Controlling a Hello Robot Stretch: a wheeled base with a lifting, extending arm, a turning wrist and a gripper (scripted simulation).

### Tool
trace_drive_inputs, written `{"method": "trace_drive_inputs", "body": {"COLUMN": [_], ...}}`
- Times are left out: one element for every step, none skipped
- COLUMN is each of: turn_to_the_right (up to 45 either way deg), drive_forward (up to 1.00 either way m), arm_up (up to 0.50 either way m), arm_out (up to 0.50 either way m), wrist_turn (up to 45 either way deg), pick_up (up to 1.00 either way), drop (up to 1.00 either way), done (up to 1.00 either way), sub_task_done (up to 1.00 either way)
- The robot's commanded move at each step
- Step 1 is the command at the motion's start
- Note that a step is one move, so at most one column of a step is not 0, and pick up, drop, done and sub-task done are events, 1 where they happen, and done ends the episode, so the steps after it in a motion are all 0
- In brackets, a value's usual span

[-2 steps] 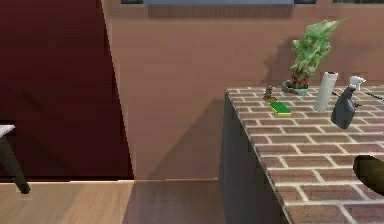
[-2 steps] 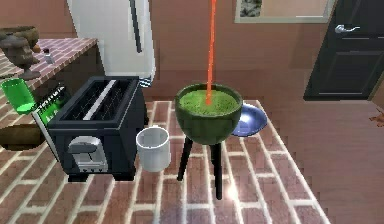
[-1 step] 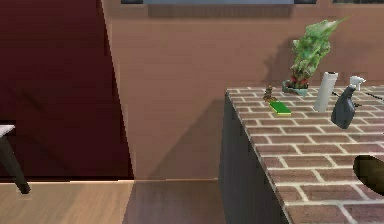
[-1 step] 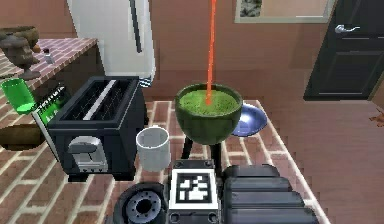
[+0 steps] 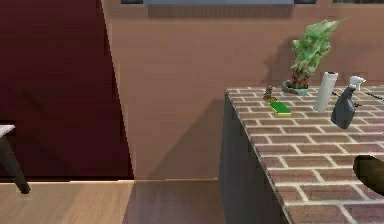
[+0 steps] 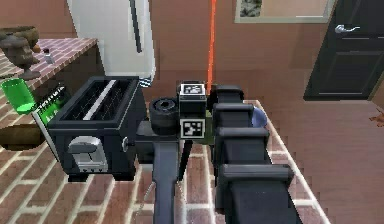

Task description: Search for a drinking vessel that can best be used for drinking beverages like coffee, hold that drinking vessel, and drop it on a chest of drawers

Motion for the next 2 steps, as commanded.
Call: {"method": "trace_drive_inputs", "body": {"turn_to_the_right": [0.0, 0.0], "drive_forward": [0.0, 0.0], "arm_up": [0.0, 0.0], "arm_out": [0.0, 0.0], "wrist_turn": [45.0, 45.0], "pick_up": [0.0, 0.0], "drop": [0.0, 0.0], "done": [0.0, 0.0], "sub_task_done": [0.0, 0.0]}}
